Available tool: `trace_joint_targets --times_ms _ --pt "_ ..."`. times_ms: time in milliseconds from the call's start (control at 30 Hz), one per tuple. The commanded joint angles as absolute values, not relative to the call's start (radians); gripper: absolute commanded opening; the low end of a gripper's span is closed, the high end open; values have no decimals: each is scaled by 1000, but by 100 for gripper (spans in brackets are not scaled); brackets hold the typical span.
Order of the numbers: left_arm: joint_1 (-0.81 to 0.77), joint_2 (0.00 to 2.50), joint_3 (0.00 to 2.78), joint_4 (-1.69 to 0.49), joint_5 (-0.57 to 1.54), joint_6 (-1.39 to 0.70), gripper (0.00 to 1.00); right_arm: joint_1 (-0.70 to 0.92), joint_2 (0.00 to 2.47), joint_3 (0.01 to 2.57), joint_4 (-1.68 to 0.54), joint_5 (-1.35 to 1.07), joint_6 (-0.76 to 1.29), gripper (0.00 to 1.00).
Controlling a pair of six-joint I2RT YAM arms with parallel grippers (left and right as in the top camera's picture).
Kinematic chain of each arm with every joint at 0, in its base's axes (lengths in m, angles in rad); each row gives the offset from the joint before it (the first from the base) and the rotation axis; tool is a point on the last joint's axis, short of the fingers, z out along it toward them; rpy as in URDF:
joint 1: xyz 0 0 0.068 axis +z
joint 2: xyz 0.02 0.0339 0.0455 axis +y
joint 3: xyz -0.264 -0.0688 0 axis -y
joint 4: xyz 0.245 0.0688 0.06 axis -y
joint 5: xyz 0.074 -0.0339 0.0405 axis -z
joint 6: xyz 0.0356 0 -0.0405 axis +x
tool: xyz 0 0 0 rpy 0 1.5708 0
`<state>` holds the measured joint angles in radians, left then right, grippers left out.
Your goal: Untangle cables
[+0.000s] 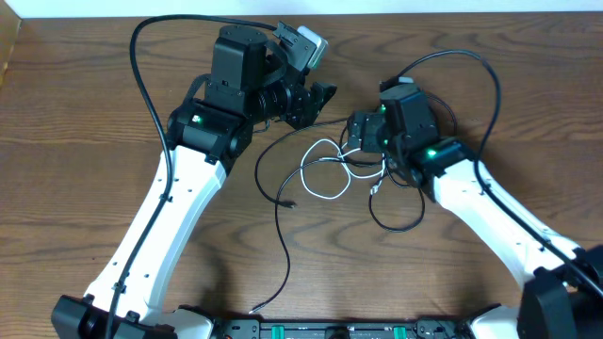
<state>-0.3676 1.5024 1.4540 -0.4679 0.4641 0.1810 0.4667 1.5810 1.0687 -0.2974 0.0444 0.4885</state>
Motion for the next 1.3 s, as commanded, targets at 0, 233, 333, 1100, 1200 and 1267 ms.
trace_joint_targets --times_ms 0,233,333,1100,1200,1267 --pt "-365 1497 1459 -469 455 190 60 500 1608 1083 -300 12 485 95" --pt "-365 1497 1459 -469 455 190 60 570 1610 1083 -372 70 622 95" --pt "-365 1497 1459 -469 455 190 60 582 1610 1083 -409 87 640 95" --pt "-365 1495 1459 -466 463 189 60 598 1805 1083 -255 100 782 93" --pt "-365 1495 1459 -466 463 189 60 598 1833 1083 -223 131 789 90" --pt "-365 1495 1459 -466 463 189 60 598 1843 1083 -210 159 789 88"
